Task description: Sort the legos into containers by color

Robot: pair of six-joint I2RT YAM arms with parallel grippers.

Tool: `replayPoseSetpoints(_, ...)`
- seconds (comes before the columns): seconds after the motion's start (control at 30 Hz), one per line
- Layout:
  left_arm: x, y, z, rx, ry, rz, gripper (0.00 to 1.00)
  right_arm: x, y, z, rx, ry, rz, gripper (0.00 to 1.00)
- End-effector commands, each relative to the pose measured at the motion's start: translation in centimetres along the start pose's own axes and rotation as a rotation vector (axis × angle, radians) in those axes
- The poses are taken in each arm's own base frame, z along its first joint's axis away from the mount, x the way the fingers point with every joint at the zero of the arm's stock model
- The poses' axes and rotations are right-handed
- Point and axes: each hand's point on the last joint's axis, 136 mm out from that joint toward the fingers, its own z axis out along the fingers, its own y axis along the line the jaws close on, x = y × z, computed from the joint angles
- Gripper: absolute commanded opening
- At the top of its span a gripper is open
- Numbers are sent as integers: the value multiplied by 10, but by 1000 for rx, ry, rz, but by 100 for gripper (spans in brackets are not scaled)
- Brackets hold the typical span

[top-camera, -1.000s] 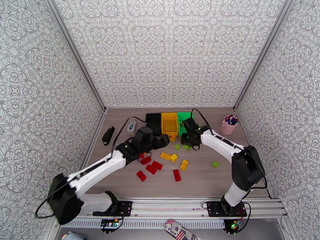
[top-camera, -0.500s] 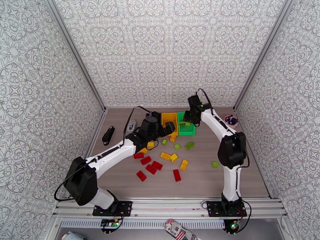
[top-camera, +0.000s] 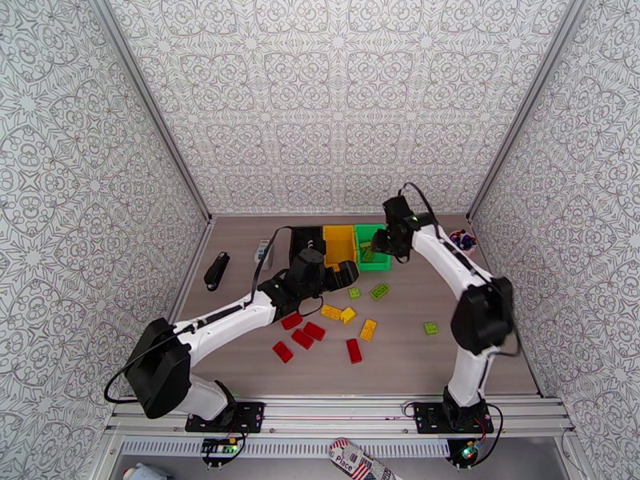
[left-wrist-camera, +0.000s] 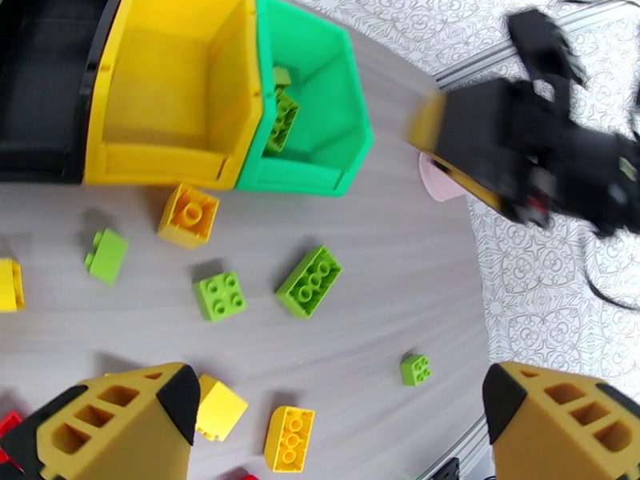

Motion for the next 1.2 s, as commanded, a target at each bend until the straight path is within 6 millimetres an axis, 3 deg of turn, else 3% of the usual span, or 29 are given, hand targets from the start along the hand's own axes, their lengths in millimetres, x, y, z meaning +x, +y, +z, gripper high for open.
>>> replayPoseSetpoints(0.0, 3, -9, -13, 15, -37, -1, 99, 23, -14, -3, 1, 2, 14, 53)
replayPoseSetpoints(0.2, 34, 0, -20, -8, -9, 4, 99, 81, -34, 15, -32, 62, 80, 58)
replayPoseSetpoints(0.4, 54, 10, -31, -28, 5, 16, 99, 112, -26, 38, -63, 107, 98, 63)
replayPoseSetpoints(0.77, 56, 40, -65, -63, -50, -21, 99, 115, -18, 76, -23, 148, 157, 71)
replayPoseSetpoints(1.17, 50, 60, -84, -83, -84, -44, 99, 99, -15, 96, 55, 137, 164, 73)
